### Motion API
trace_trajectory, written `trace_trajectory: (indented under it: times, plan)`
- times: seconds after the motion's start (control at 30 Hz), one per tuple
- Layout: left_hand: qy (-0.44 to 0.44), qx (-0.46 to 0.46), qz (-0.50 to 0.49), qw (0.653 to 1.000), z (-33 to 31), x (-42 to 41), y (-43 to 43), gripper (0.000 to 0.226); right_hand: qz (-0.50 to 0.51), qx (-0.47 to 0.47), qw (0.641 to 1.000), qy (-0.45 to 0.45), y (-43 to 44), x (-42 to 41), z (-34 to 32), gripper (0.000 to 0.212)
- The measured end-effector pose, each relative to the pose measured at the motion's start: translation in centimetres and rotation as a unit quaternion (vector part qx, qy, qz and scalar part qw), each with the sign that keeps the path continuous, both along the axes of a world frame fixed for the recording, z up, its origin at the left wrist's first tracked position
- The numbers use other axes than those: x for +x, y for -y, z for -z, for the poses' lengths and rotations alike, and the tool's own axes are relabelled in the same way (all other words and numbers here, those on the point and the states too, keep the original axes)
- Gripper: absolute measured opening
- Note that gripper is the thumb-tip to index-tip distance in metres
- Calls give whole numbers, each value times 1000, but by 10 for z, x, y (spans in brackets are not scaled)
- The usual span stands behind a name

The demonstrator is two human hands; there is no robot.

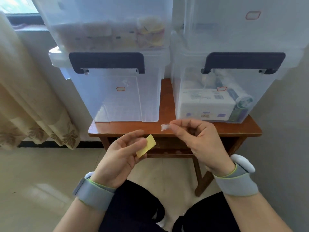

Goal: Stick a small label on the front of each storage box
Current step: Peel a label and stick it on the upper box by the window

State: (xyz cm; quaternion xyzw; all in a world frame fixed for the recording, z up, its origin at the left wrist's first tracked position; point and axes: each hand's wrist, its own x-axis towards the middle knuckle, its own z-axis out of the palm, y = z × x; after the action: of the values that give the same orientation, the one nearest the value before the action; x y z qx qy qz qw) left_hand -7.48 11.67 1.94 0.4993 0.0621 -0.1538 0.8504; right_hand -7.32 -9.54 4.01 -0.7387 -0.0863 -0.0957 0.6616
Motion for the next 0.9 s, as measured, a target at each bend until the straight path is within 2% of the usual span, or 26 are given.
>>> trace_trajectory:
  times: [0.1, 0.17, 0.27, 0.4, 0.5, 0.6, 0.7, 0.8, 0.9]
  plan:
    - [144, 96, -51, 984, -21, 12, -7, 36, -8, 34, 999, -13, -9, 17, -29, 21]
    - [262, 205, -85, 939, -38, 22, -13, 32, -9, 38, 999, 5, -19, 30, -51, 22]
    - [395, 366, -160, 827, -61, 41, -18, 37, 5, 40, 999, 30, -36, 49, -80, 23]
    - [510, 485, -258, 662, -90, 69, -27, 41, 27, 57, 996, 67, -59, 79, -114, 20]
    - [521, 548, -290, 586, -112, 86, -32, 52, 37, 61, 993, 90, -72, 98, -135, 26]
    - [495, 605, -316, 537, -124, 100, -29, 62, 56, 65, 991, 102, -83, 110, -151, 22]
    - [477, 645, -332, 495, -129, 110, -25, 58, 72, 40, 990, 115, -97, 118, -165, 19]
    - [461, 654, -338, 497, -126, 117, -22, 56, 101, 7, 987, 125, -108, 125, -171, 5]
    - [471, 637, -337, 508, -127, 118, -23, 56, 131, -15, 981, 143, -116, 129, -171, 7]
